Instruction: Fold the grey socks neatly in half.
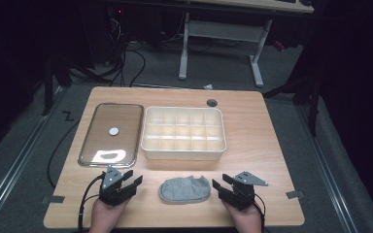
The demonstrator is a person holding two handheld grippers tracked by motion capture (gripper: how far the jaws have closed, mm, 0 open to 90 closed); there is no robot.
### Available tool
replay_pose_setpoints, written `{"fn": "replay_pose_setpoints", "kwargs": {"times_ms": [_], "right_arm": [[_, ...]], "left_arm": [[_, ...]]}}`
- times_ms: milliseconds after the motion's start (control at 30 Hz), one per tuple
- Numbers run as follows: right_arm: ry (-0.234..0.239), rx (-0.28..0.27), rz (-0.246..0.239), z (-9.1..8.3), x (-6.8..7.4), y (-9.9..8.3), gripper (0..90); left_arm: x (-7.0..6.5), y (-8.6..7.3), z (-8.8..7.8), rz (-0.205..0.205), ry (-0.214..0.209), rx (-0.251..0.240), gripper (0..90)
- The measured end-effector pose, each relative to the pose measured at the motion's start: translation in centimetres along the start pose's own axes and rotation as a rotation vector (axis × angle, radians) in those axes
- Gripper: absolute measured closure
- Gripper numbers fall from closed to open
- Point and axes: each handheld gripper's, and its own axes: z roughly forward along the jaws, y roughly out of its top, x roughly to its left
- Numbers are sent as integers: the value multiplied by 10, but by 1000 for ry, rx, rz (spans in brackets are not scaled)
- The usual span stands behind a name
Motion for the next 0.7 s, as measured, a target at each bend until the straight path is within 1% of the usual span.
{"fn": "replay_pose_setpoints", "kwargs": {"times_ms": [100, 167, 300, 367, 433, 467, 500, 567, 667, 700], "right_arm": [[-6, 2, -5, 0, 0, -1, 490], [-10, 1, 2, -2, 2, -2, 493], [-20, 9, -17, -2, 4, -2, 493], [-21, 13, -19, -2, 5, -2, 493], [-18, 19, -7, -1, 7, -2, 509], [-15, 21, -17, 0, 8, -2, 512], [-15, 21, -17, 0, 8, -2, 512], [-2, 35, -24, 2, 12, -1, 516], [14, 43, -17, 3, 15, -1, 526], [19, 45, -18, 3, 16, -1, 528]], "left_arm": [[-2, 0, 1, 3, -6, 3, 535], [-4, -1, 1, 11, -8, 5, 529], [-8, -1, 1, 26, -14, 5, 525], [-10, 0, 0, 30, -17, 1, 525], [-12, 0, 1, 29, -24, 0, 521], [-14, -1, 1, 31, -27, 1, 521], [-14, -1, 1, 31, -27, 1, 521], [-20, -1, 4, 46, -49, 13, 523], [-28, 0, 5, 60, -81, 15, 531], [-28, 0, 5, 60, -81, 15, 539]]}}
